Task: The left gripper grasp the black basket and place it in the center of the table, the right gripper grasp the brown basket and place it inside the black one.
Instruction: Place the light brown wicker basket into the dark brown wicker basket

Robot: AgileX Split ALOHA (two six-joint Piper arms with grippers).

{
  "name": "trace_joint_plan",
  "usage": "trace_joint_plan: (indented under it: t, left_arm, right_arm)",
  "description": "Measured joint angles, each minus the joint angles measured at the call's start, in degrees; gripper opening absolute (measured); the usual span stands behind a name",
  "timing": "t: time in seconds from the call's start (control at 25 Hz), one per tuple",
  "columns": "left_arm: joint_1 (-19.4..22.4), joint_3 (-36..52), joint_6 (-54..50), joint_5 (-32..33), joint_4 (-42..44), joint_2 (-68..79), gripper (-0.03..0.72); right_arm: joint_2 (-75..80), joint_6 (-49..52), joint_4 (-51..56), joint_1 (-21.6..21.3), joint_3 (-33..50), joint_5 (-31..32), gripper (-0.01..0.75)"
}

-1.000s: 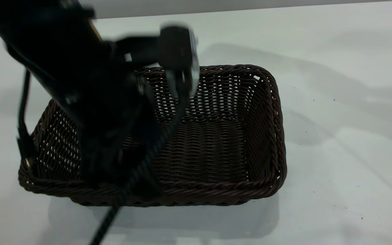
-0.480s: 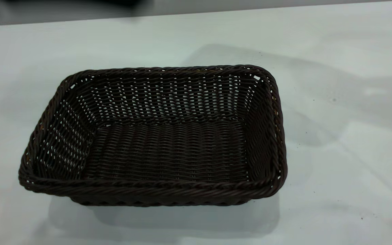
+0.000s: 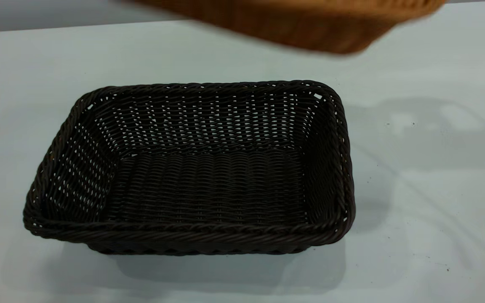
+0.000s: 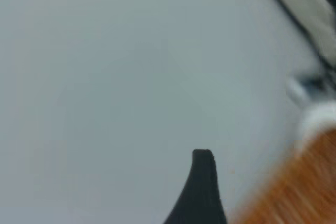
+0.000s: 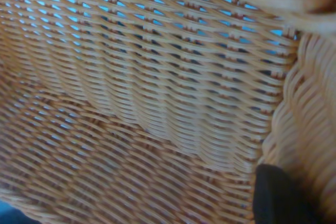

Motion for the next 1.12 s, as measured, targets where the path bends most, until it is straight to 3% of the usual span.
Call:
trace_joint_plan:
  t: [0.2, 0.4, 0.6, 1.12]
  left_arm:
    - [0.00, 0.00, 0.55, -6.50, 0.00, 0.46, 0.561]
    - [1.98, 0.00, 1.53, -9.91, 0.00, 0.41, 0.554]
    - [3.89, 0.00, 1.53, -9.53, 0.00, 0.46, 0.528]
    - [3.93, 0.00, 1.53, -9.53, 0.00, 0.46, 0.501]
  right_arm:
    - [2.61, 1.83, -0.91, 6.28, 0.00, 0.14, 0.107]
    - [6.48, 2.60, -0.10, 9.85, 0.00, 0.66, 0.107]
    - [9.76, 2.60, -0.06, 10.41, 0.05, 0.56, 0.106]
    - [14.55, 2.52, -0.34, 10.41, 0.10, -0.23, 0.106]
